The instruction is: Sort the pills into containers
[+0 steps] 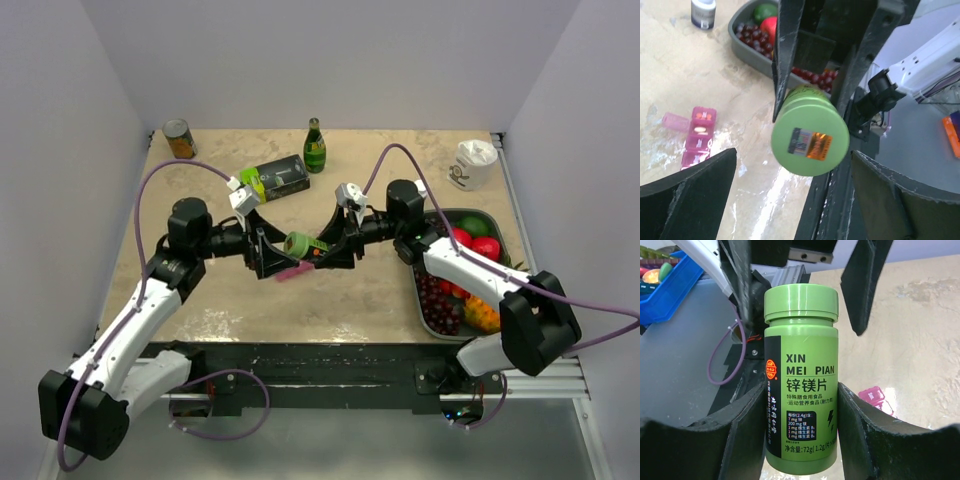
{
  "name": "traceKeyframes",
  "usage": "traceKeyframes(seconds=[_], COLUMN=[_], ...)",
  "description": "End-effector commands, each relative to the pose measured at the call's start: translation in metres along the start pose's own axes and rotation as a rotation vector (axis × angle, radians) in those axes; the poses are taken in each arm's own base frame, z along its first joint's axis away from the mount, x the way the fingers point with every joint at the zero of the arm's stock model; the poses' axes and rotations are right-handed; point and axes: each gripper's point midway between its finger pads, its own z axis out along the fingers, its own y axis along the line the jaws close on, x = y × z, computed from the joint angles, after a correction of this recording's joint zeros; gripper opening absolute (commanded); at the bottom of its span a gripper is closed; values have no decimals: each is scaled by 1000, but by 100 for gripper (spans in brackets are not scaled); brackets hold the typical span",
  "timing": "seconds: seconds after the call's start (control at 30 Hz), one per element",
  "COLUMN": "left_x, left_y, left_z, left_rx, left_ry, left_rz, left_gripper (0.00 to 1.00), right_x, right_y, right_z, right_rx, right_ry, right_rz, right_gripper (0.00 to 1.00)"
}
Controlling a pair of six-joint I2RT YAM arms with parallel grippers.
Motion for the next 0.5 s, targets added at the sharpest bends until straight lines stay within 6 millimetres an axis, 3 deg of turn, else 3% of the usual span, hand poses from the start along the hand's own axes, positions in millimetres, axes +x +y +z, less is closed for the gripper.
traceKeyframes(seconds=[0.0,0.17,0.27,0.33,0.37,0.4,0.47], left_x=[-31,-53,-71,-65,-75,-61,-60], left_y=[-29,-45,-38,-9,-1,12,20], left_z=[-9,-18,-20,-16,-17,-12,-8], left_rx=[78,78,-2,-137,-199,-236,-261], left_ry=[-108,-176,-220,-192,-205,-145,-139], left_rz=[26,50,0,-149,-178,-273,-320], left_gripper=[99,99,99,99,98,97,92], right_x=[-28,-30,-31,-28,-29,-26,-25], right_y=[9,3,-3,-10,-11,-12,-16], right_z=[-1,-4,-6,-9,-10,-11,-12], right_rx=[-16,12,42,77,88,97,118], right_ry=[-19,-5,8,31,36,47,60], right_rz=[-116,-169,-197,-212,-222,-218,-237], right_gripper=[0,0,0,0,0,0,0])
